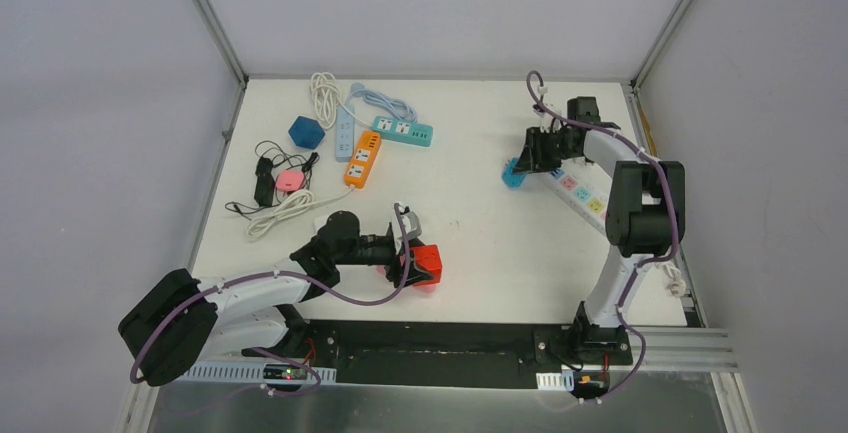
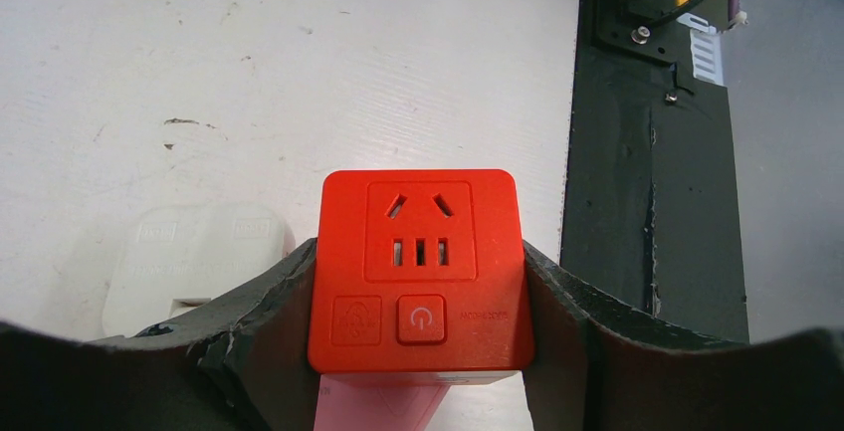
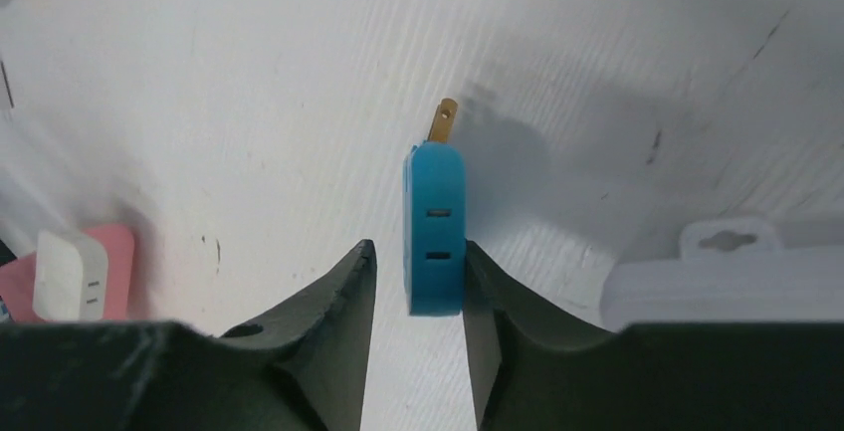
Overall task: Pull the plug off the socket
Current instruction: Place the plug at the center of the board.
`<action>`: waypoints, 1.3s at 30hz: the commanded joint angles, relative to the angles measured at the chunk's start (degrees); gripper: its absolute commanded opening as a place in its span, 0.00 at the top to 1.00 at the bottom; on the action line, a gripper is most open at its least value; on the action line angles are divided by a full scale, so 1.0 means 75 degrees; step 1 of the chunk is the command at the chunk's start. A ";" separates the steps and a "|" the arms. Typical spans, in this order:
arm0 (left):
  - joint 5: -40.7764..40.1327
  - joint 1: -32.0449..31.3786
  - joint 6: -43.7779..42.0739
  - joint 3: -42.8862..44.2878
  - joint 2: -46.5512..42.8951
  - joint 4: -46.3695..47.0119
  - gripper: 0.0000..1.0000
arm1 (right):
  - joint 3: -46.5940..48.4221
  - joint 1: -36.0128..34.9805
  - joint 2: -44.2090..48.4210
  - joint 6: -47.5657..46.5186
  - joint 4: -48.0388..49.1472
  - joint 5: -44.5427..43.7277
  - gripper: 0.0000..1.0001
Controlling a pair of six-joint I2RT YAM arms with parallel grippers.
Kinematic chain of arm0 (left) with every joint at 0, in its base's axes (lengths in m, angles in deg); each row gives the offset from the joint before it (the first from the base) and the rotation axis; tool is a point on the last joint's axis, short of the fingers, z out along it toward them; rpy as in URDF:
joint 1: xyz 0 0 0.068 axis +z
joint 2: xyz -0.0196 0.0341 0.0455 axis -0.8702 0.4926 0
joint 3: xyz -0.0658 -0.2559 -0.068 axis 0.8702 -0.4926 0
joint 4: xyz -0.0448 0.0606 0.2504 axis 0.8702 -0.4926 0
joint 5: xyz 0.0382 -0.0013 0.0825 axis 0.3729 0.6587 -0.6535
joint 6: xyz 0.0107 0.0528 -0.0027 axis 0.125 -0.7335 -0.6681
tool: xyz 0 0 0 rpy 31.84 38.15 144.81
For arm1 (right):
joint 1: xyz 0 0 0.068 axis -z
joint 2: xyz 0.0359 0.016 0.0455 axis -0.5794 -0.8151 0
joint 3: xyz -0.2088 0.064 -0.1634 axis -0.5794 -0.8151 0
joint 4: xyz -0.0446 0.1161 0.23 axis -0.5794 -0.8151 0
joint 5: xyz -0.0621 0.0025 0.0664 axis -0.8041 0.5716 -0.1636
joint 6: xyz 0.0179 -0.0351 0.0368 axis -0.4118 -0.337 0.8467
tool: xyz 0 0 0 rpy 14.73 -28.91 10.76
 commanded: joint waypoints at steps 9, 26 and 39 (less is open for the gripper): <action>0.0266 0.0013 0.0076 0.0202 0.0032 0.0921 1.00 | 0.1964 0.0082 -0.1027 0.0770 -0.0263 -0.0685 0.36; 0.0697 -0.0174 -0.0568 0.1281 0.1259 0.0436 1.00 | -0.0277 0.0167 0.3727 -0.2414 -0.1176 0.2453 0.27; 0.1415 -0.0420 -0.1289 0.2920 0.3823 0.0518 1.00 | -0.2276 0.0141 0.5283 -0.3072 -0.0733 0.3774 0.17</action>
